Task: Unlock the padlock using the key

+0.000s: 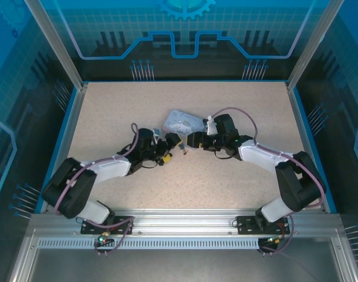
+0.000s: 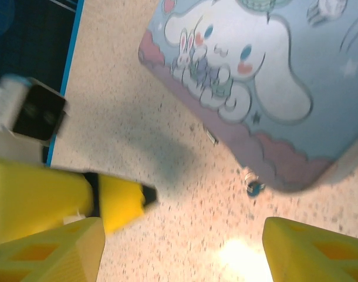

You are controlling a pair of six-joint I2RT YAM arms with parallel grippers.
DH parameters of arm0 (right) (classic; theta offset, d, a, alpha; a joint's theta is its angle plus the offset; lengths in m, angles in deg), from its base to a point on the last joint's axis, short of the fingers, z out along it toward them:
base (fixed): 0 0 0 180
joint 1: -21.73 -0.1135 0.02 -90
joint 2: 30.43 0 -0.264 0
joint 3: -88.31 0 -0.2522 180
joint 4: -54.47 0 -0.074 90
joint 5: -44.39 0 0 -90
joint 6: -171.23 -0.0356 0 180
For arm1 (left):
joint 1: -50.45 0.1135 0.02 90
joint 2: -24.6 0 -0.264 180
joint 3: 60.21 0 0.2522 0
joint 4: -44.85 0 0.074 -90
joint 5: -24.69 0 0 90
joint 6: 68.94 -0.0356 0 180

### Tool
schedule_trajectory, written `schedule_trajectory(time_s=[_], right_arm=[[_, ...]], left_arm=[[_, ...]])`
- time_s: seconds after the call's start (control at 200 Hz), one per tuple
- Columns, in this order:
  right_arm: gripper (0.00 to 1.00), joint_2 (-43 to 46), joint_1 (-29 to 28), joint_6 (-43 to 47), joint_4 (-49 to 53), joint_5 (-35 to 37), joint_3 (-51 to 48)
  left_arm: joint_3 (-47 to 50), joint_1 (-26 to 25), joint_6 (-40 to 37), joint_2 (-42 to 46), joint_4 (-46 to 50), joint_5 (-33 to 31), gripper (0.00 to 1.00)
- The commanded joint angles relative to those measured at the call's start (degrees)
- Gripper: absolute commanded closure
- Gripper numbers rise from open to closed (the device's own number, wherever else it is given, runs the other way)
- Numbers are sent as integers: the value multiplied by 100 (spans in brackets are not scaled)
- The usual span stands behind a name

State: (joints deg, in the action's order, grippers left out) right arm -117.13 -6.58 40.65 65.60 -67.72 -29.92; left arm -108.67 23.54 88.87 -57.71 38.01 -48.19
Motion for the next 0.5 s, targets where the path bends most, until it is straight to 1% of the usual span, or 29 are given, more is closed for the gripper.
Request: schedule_trajectory(time_s=[0.0, 0.11, 0.26, 0.33, 0.425, 0.495], right_arm=[[28, 270, -233, -86, 284, 117, -183], [27, 181, -481, -184, 175, 227, -308], [28, -411, -708, -382, -161, 435, -183], [28, -644, -706, -424, -255, 593, -48], [27, -957, -621, -390, -112, 758, 204], [28, -1154, -469, -335, 26, 855, 606]], left_arm=[[-146, 284, -669, 478, 989, -356, 1], [-171, 582, -832, 818, 1337, -499, 1], [-277, 767, -1008, 1071, 1671, -566, 1], [-292, 767, -1024, 1140, 1751, -573, 1], [-281, 767, -1014, 1194, 1813, -526, 1], [-267, 767, -999, 1240, 1829, -517, 1]])
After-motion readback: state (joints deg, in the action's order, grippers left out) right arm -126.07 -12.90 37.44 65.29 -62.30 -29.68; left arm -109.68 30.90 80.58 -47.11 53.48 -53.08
